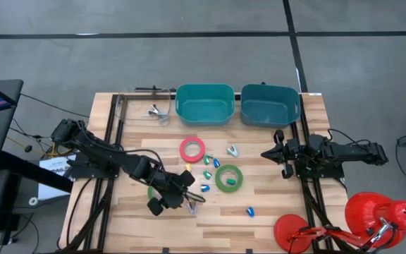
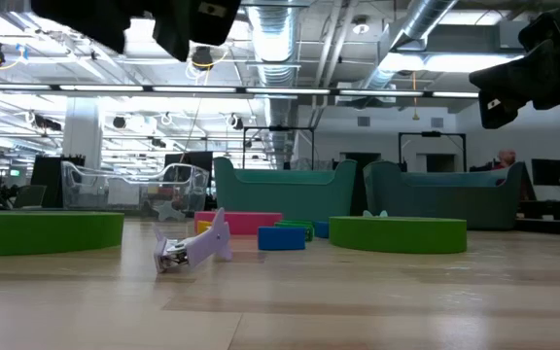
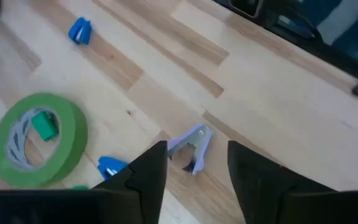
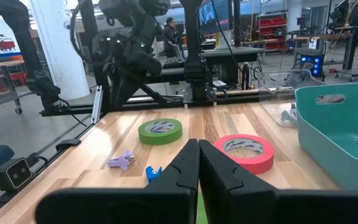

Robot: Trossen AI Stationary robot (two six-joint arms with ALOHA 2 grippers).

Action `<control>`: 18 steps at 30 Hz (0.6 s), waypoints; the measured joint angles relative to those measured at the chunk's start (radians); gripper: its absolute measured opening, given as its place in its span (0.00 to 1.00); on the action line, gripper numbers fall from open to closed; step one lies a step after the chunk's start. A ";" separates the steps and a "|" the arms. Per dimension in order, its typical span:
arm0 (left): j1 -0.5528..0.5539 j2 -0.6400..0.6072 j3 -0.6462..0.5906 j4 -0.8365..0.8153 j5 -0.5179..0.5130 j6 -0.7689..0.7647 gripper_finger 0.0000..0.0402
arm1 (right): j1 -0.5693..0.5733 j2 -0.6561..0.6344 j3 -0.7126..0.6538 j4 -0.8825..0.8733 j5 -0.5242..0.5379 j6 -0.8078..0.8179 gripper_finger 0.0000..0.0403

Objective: Pick and place Stapler, Stapler remover, tape
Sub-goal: Put the purple staple remover into the transparent bin

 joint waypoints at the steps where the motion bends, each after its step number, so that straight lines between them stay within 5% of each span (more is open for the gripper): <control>1: -0.008 0.000 -0.009 0.006 -0.007 0.015 0.43 | 0.000 0.000 0.000 0.000 0.000 0.000 0.00; 8: -0.052 0.008 -0.043 0.065 -0.029 0.024 0.56 | 0.000 0.000 0.000 0.000 0.000 0.000 0.00; 18: -0.075 0.068 -0.041 0.105 -0.025 0.141 0.54 | 0.000 0.000 0.000 0.000 0.000 0.000 0.00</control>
